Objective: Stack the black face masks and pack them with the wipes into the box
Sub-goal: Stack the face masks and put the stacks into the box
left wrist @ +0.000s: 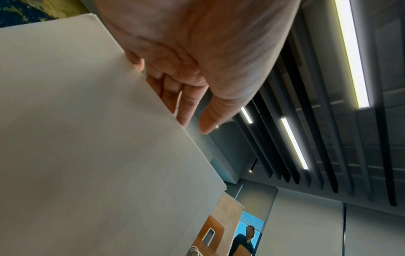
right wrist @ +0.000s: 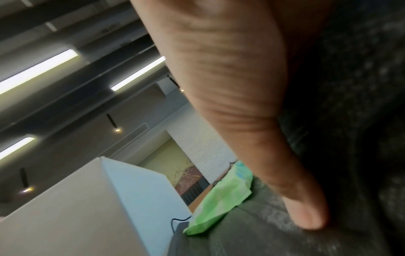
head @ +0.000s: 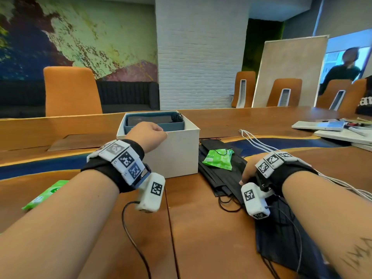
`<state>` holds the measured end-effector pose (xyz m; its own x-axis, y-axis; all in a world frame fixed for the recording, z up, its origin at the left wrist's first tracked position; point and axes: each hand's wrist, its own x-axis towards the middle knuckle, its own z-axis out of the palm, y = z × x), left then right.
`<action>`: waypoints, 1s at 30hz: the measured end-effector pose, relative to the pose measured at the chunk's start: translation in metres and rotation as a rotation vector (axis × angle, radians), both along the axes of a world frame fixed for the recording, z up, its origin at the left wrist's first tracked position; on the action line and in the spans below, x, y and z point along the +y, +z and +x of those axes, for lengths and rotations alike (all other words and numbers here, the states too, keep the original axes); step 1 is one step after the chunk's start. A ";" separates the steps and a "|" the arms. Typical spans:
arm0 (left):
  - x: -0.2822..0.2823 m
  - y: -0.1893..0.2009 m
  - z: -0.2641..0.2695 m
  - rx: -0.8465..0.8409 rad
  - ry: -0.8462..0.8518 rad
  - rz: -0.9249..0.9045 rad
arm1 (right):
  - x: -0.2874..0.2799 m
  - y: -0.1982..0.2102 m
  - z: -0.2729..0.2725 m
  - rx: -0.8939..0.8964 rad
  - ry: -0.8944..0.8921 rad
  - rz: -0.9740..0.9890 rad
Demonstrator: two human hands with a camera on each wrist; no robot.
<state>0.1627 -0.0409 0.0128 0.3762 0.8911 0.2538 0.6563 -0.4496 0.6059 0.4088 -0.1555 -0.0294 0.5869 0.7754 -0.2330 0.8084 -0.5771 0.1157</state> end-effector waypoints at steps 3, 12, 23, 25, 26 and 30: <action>-0.004 -0.002 -0.005 -0.107 -0.053 -0.019 | 0.007 0.007 -0.001 0.006 -0.021 0.034; -0.029 -0.020 0.000 -0.606 -0.236 -0.280 | 0.006 0.052 0.002 0.216 0.002 0.413; -0.038 -0.035 -0.005 -0.736 -0.428 -0.598 | -0.018 0.078 -0.070 1.006 0.373 1.016; -0.038 -0.031 -0.014 -0.830 -0.504 -0.637 | -0.013 0.072 -0.083 1.185 0.423 1.045; -0.038 -0.029 -0.020 -0.865 -0.538 -0.640 | -0.009 0.068 -0.090 1.230 0.443 1.060; -0.031 -0.021 -0.042 -0.932 -0.530 -0.532 | 0.007 0.046 -0.113 1.303 0.467 1.074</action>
<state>0.1207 -0.0722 -0.0080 0.5954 0.7565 0.2705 -0.3254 -0.0808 0.9421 0.2956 -0.1490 0.0163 0.1530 0.9222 0.3552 0.1604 0.3315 -0.9297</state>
